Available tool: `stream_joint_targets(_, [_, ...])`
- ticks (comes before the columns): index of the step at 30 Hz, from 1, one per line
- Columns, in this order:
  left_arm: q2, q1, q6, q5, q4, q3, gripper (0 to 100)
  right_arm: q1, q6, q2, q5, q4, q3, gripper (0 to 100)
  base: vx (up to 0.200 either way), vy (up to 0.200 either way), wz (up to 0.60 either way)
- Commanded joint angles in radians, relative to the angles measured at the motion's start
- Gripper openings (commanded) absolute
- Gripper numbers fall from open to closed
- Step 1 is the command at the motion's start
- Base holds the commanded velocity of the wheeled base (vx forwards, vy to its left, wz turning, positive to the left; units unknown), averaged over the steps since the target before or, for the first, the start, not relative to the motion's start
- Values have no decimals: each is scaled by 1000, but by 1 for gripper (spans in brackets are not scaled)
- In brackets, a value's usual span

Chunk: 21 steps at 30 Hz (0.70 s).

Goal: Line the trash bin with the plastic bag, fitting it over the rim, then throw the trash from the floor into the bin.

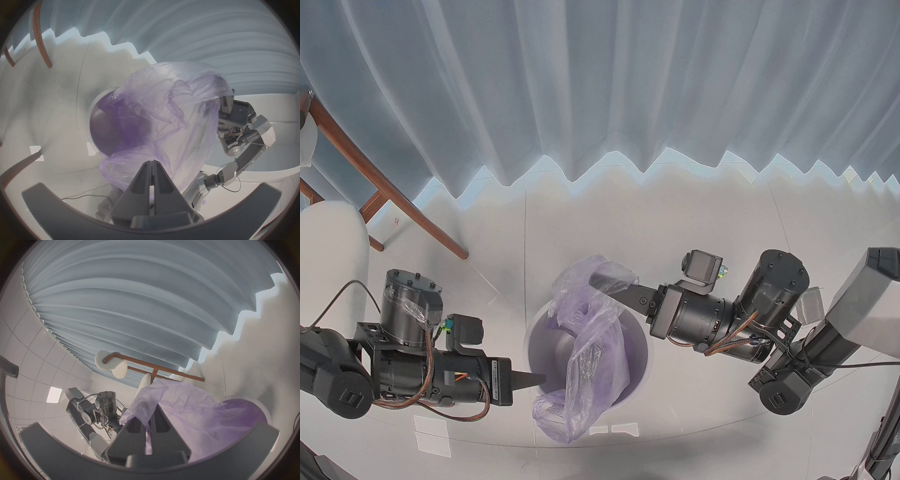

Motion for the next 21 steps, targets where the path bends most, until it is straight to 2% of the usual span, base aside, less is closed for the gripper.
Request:
stream_joint_targets(1, [53,-8,4,3,-17,28,0,1,0,-16,-2,-1,13,0,0,0,0])
stream_joint_targets(2, [57,-10,7,3,-21,26,100,-1,0,-16,-2,-1,13,0,0,0,0])
stream_joint_targets(5, [82,-10,59,15,-50,46,100,-1,0,-16,-2,-1,13,0,0,0,0])
stream_joint_targets(9, [146,-8,173,64,-69,63,100,1,0,-19,-2,-1,13,0,0,0,0])
stream_joint_targets(13, [182,-16,187,70,-116,71,100,2,0,-25,-2,-1,19,0,0,0,0])
stream_joint_targets(16, [211,-17,190,69,-234,102,100,2,0,-31,-2,-7,30,0,0,0,0])
stream_joint_targets(17, [235,-6,199,69,-317,126,100,2,0,-42,-2,-14,34,0,0,0,0])
stream_joint_targets(18, [238,-6,200,69,-327,129,100,2,0,-42,-2,-16,34,0,0,0,0])
stream_joint_targets(19, [274,13,236,67,-431,169,100,2,2,-53,-2,-16,42,0,0,0,0])
stream_joint_targets(20, [277,15,239,67,-440,172,100,2,2,-54,-2,-16,42,0,0,0,0])
stream_joint_targets(21, [307,41,269,64,-541,215,100,2,2,-66,-2,-14,50,0,0,0,0])
